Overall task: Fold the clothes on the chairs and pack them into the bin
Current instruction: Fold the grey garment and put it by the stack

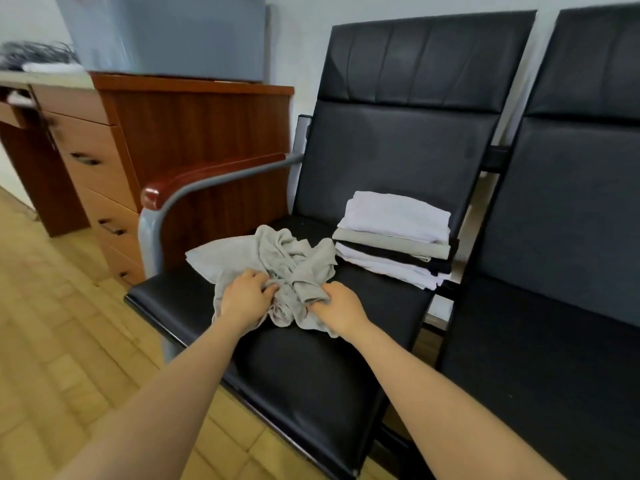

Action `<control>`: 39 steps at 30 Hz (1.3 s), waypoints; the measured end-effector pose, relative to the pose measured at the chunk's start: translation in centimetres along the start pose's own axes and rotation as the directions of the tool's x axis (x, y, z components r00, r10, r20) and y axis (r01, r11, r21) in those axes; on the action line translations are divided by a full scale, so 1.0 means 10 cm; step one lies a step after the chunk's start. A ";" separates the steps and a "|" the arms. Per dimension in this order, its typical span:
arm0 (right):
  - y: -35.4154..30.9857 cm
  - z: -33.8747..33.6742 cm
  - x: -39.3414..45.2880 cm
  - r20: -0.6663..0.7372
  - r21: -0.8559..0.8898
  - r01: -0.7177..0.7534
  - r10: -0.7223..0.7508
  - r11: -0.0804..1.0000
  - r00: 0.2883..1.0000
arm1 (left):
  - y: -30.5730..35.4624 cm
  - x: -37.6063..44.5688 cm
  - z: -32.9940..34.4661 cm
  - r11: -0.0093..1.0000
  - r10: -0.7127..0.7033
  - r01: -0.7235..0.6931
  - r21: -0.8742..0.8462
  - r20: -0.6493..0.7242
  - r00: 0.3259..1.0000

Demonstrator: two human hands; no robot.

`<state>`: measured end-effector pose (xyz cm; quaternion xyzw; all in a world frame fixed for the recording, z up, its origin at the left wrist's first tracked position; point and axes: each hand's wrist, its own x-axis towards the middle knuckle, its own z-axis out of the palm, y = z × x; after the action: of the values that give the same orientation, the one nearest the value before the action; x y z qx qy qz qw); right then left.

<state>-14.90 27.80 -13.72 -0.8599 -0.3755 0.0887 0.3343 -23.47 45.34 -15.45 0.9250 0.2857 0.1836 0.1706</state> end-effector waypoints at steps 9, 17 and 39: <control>0.04 -0.48 -0.80 0.140 0.768 -0.251 0.228 0.589 0.963 | 0.86 -0.77 -0.18 0.291 -0.210 0.273 -0.917 0.217 0.953; 0.25 -1.76 -1.42 -0.093 0.849 -0.140 0.404 0.510 0.910 | 2.41 -1.16 -0.41 0.128 0.018 0.224 -0.966 0.228 0.973; 2.29 -2.80 -3.57 -0.172 0.838 -0.374 0.843 0.397 0.509 | 4.26 -2.33 0.68 0.747 0.444 -0.193 -0.636 0.261 0.857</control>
<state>-15.25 -22.98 -10.63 -0.7141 0.1799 0.0831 0.6714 -18.54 -3.03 -9.08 0.8781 0.0075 0.0989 0.4682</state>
